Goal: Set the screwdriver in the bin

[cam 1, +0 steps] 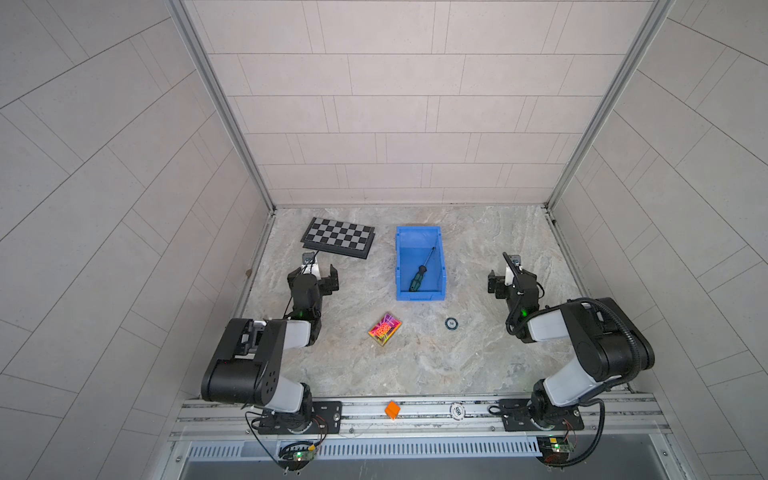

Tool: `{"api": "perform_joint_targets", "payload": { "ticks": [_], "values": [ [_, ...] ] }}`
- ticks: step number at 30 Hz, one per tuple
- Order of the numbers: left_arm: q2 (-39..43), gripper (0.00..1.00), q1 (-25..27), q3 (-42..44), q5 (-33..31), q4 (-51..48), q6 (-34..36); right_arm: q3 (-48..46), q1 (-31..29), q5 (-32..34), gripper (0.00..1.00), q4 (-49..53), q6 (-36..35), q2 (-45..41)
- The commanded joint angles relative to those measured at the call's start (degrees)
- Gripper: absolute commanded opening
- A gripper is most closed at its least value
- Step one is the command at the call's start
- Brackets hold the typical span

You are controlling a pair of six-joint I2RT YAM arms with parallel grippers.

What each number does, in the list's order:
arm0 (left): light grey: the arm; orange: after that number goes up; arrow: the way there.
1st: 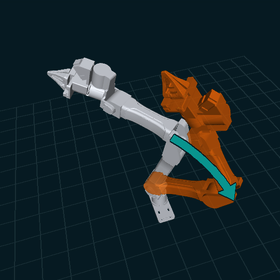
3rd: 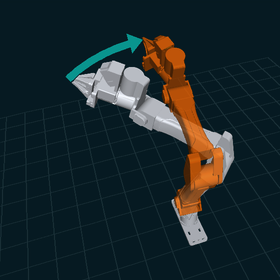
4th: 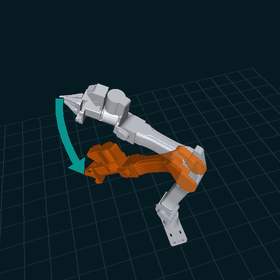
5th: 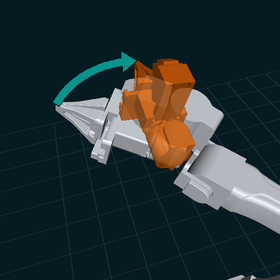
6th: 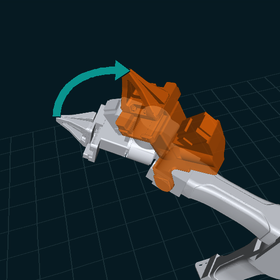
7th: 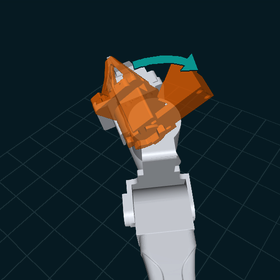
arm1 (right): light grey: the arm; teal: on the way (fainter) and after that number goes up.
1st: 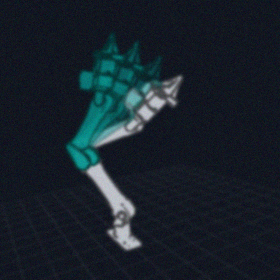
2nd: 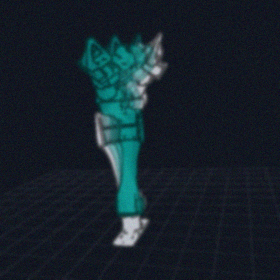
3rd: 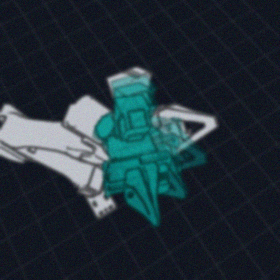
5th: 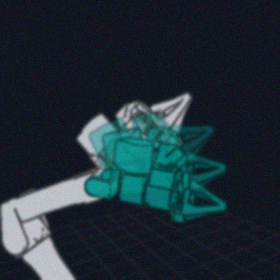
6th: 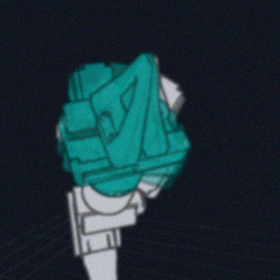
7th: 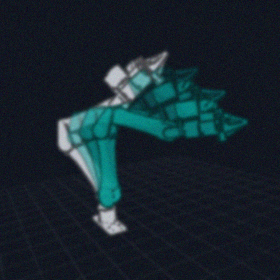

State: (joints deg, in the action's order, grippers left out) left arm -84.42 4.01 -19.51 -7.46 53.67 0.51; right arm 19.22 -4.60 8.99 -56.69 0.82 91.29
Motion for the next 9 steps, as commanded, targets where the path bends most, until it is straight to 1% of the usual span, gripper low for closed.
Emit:
{"api": "perform_joint_targets", "payload": {
  "ticks": [1, 6, 9],
  "values": [
    [0.23, 1.0, 0.25, -1.29, 0.48, 0.3, 0.63, 0.49, -0.07, -0.12, 0.99, -1.56, -0.93, -0.14],
    [0.02, 1.0, 0.15, -1.59, 0.43, 0.01, 0.63, 0.81, -0.18, 0.38, 0.99, -1.05, -0.99, -0.15],
    [0.29, 0.99, 0.18, -1.25, 0.43, 0.29, 0.69, 2.72, -0.04, 1.05, 0.99, 2.78, -0.59, -0.19]
  ]
}}
